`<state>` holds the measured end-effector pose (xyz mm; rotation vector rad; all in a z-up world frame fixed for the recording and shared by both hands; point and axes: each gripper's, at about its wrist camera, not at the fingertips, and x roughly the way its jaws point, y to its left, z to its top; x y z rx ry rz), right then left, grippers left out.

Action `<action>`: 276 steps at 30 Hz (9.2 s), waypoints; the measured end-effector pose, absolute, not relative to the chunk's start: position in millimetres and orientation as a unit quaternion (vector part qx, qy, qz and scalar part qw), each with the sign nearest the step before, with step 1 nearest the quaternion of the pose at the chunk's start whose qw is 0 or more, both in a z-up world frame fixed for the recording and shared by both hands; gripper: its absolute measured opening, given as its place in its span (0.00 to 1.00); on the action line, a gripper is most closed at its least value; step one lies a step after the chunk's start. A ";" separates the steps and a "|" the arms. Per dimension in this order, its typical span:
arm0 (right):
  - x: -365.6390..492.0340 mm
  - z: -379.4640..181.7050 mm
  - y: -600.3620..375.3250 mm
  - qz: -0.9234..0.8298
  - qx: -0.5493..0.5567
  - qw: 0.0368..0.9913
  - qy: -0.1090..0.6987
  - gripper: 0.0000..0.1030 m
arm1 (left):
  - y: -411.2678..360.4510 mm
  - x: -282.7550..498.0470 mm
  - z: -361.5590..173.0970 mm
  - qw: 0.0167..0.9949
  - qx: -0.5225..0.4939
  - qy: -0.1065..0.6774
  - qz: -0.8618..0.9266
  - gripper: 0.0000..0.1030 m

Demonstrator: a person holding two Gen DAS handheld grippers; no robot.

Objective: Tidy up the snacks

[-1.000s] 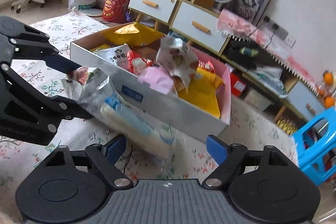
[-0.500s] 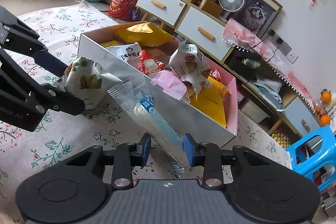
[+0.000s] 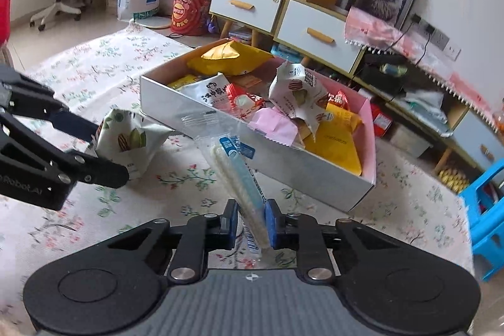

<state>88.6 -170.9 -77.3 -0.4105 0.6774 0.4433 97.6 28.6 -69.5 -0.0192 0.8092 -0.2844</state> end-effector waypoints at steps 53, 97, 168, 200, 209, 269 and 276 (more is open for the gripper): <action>76.6 -81.6 -123.1 0.206 -0.318 0.884 0.275 0.05 | 53.9 88.7 -46.8 0.899 -0.075 0.419 -0.100 0.49; 237.5 -20.0 -159.2 0.171 0.184 0.893 0.374 0.03 | 44.3 179.3 -40.5 0.931 -0.082 0.340 -0.101 0.49; 71.7 -25.3 -184.5 0.094 -0.022 0.925 0.368 0.87 | 46.0 80.2 -6.5 0.911 -0.048 0.409 0.009 0.94; 57.9 -36.1 -181.2 0.062 -0.033 0.917 0.392 0.88 | 40.5 67.2 -27.0 0.882 -0.029 0.469 0.048 0.99; 53.6 -34.2 -175.1 0.052 -0.036 0.921 0.385 0.88 | 32.1 70.7 -23.6 0.887 -0.012 0.457 0.064 0.99; 43.3 -38.7 -207.8 0.049 0.003 0.916 0.399 0.89 | 23.6 46.1 -30.6 0.879 -0.012 0.475 0.048 0.99; 40.7 -37.8 -204.5 0.052 0.003 0.916 0.398 0.91 | 23.4 46.5 -25.4 0.883 -0.013 0.466 0.046 0.99</action>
